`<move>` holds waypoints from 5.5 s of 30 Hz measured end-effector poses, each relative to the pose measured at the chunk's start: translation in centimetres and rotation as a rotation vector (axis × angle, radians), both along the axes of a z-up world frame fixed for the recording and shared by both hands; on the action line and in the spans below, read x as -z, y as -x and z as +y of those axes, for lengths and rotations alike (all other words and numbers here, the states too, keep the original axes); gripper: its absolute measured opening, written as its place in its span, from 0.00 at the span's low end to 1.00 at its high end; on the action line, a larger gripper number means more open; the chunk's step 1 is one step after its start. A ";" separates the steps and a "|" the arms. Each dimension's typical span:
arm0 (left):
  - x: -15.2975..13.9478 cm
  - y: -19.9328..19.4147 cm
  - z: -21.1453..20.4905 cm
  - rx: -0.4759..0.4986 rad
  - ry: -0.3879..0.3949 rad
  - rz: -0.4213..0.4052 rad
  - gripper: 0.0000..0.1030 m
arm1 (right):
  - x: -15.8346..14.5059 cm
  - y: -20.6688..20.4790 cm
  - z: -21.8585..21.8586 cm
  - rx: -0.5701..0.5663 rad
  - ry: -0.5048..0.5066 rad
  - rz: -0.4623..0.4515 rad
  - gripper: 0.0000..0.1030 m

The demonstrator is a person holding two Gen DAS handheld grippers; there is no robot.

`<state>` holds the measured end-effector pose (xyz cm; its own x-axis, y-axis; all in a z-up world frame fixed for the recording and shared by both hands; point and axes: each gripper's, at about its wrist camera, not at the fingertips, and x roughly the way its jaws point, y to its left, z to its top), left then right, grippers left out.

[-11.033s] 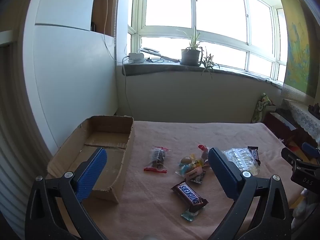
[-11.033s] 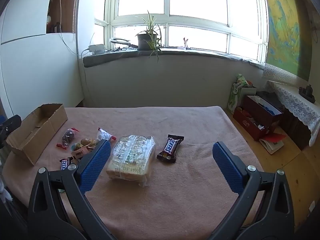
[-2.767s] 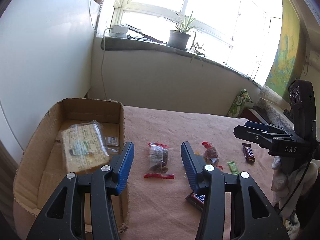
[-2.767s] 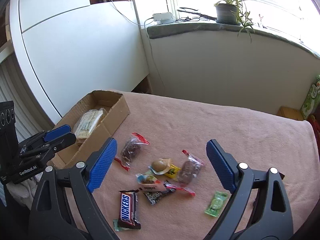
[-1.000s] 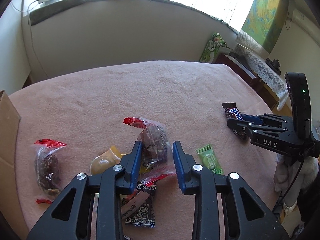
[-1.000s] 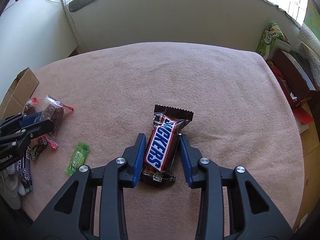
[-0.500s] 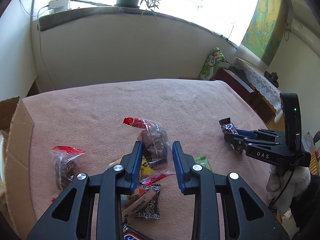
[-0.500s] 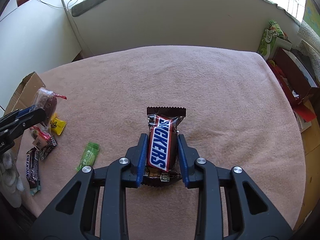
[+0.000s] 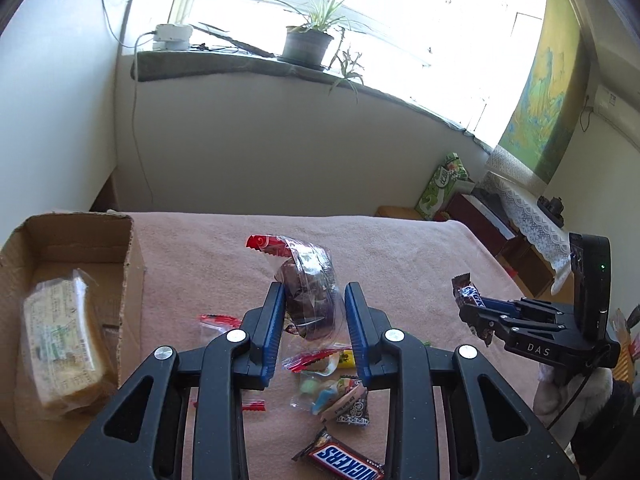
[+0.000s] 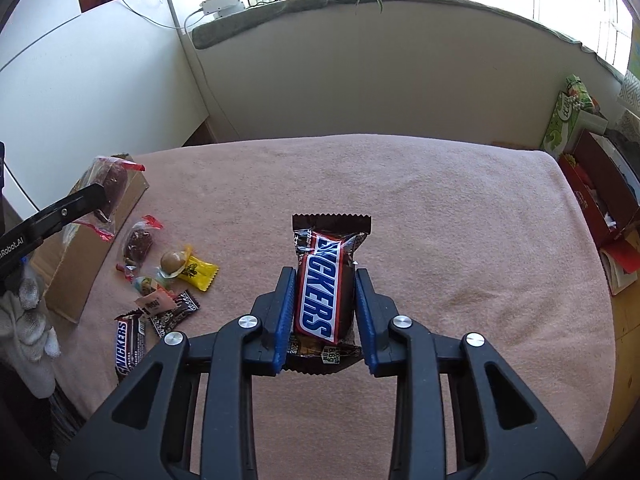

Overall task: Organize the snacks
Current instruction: 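Carry both snacks into the cardboard box and open both grippers, then withdraw both grippers from the box back over the snacks, then grasp the green candy with the right gripper while the left grasps a colorful candy packet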

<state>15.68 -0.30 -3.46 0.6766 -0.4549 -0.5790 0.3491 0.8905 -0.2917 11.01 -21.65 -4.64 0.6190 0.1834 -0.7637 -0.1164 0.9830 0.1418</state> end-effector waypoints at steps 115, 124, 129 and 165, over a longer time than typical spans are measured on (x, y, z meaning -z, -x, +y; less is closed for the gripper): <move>2.3 2.6 1.2 -0.007 -0.039 0.018 0.37 | 0.9 1.1 3.0 -0.057 0.058 0.010 0.55; 4.3 1.9 -2.5 0.077 -0.114 0.072 0.28 | 3.5 0.7 2.3 -0.050 0.069 0.058 0.55; 4.8 2.0 -3.5 0.101 -0.162 0.079 0.23 | 4.3 0.7 2.2 -0.057 0.072 0.068 0.55; 6.9 2.0 -4.5 0.142 -0.231 0.100 0.20 | 5.6 0.0 4.5 -0.136 0.207 0.089 0.18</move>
<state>13.67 -4.81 -10.35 0.5497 -0.3893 -0.7391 0.4546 0.8817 -0.1263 11.04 -17.11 -10.28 0.5281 0.0946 -0.8439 -0.2457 0.9683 -0.0452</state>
